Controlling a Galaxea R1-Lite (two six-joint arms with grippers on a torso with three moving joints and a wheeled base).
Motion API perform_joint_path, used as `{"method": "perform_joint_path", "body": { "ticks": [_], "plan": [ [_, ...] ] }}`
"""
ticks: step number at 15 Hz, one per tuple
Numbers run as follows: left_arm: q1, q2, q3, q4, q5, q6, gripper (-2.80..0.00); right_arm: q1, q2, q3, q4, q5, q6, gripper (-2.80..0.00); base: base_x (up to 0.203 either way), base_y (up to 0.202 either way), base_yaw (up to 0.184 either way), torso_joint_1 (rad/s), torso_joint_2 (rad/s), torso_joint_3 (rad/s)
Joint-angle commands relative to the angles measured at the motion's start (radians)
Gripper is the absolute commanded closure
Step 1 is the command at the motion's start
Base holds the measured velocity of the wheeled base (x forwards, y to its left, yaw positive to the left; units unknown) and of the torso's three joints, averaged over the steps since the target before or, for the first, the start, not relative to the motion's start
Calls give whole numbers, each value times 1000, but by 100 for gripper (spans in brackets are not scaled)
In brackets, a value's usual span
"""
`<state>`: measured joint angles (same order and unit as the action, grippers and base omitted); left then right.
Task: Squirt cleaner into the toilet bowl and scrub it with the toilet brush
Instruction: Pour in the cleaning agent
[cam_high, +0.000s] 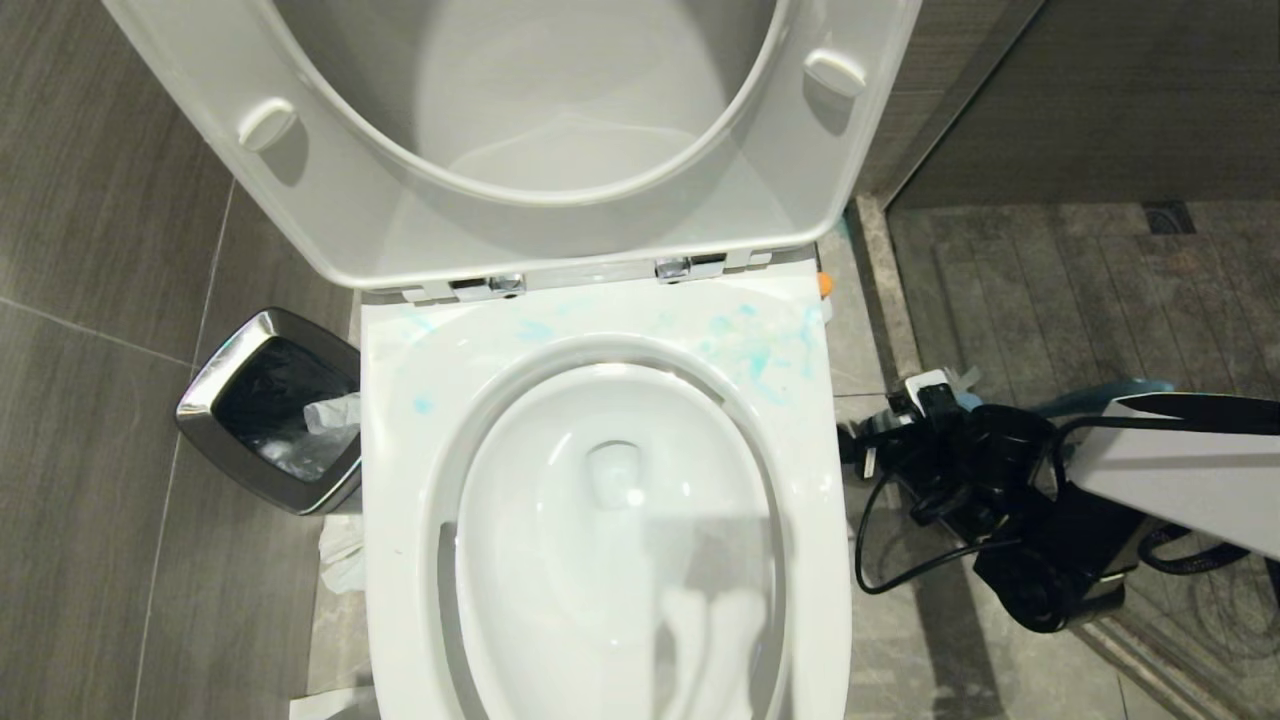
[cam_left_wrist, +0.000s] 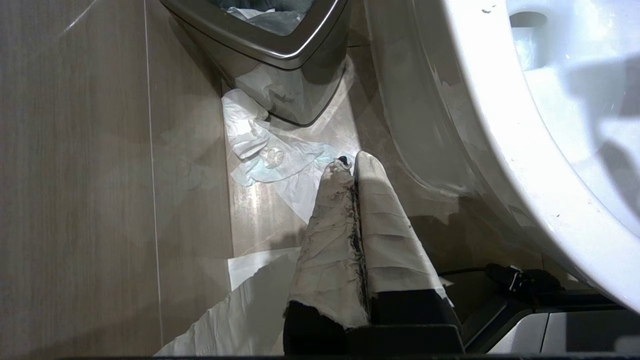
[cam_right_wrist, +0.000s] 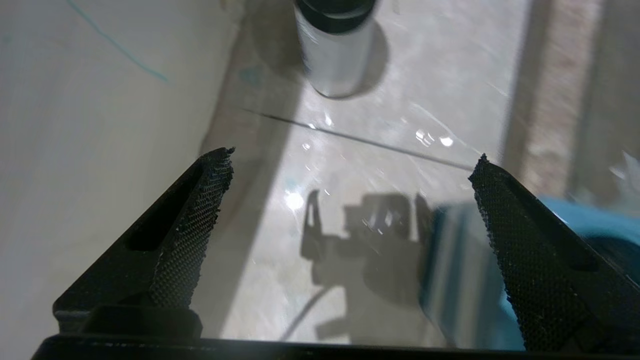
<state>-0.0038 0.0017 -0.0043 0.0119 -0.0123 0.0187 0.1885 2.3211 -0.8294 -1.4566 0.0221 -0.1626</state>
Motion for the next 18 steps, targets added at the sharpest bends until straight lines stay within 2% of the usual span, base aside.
{"method": "perform_joint_path", "body": {
  "ticks": [1,6,18],
  "plan": [
    [-1,1,0,0,0,0,0,-4,81,-104,-7,36,-12,-280,0,0,0,0,0,0],
    [-1,1,0,0,0,0,0,-4,189,-345,23,48,-68,-280,0,0,0,0,0,0],
    [-1,1,0,0,0,0,0,6,401,-748,-32,74,-214,-280,0,0,0,0,0,0]
  ]
}}
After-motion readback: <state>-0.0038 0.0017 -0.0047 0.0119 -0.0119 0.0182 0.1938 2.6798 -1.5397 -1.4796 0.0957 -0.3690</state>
